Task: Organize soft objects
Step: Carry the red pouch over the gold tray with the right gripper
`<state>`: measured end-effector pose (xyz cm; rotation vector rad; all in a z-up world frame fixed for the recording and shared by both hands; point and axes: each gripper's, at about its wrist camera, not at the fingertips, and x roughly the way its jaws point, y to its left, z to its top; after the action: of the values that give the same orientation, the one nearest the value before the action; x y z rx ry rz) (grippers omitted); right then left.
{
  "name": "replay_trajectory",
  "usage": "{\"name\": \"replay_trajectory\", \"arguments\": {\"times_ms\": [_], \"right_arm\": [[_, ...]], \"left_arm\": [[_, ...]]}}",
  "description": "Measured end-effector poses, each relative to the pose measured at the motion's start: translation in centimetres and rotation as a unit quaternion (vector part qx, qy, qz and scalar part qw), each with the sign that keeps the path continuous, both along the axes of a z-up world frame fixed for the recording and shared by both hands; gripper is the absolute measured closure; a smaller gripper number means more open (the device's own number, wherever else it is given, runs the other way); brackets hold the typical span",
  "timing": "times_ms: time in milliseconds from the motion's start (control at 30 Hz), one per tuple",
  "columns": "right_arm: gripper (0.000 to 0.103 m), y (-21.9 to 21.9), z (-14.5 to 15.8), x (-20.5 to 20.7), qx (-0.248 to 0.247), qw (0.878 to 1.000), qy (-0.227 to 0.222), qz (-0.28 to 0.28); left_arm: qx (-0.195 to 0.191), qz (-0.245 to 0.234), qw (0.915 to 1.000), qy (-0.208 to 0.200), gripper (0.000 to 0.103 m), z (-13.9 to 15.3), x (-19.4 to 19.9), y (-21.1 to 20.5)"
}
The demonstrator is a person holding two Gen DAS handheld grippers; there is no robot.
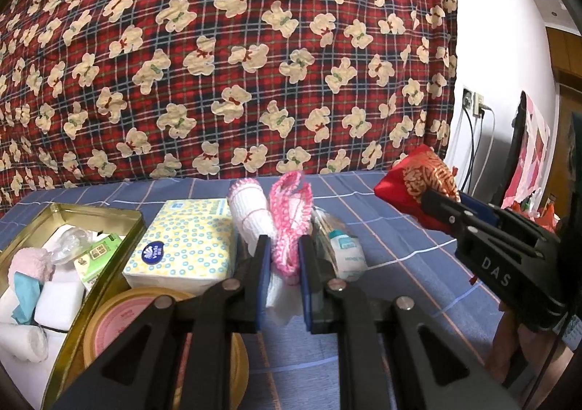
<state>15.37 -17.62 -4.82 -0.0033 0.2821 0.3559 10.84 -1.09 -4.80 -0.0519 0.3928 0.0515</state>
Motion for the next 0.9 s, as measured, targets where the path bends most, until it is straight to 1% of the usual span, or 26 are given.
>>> {"name": "replay_trajectory", "arguments": {"times_ms": [267,600,900], "right_arm": [[0.071,0.5,0.2,-0.7,-0.011,1.0,-0.013,-0.004],[0.071,0.6,0.3,-0.8,-0.01,1.0,-0.015,-0.015],[0.071,0.7,0.3,-0.8,-0.006,1.0,-0.016,-0.009]], "left_arm": [[-0.01,0.011,0.9999,0.004,0.091,-0.1,0.0,0.8],[-0.025,0.013,0.9996,0.003,0.091,-0.2,-0.1,1.5],[-0.039,0.014,0.9992,0.002,0.091,-0.2,-0.5,2.2]]}}
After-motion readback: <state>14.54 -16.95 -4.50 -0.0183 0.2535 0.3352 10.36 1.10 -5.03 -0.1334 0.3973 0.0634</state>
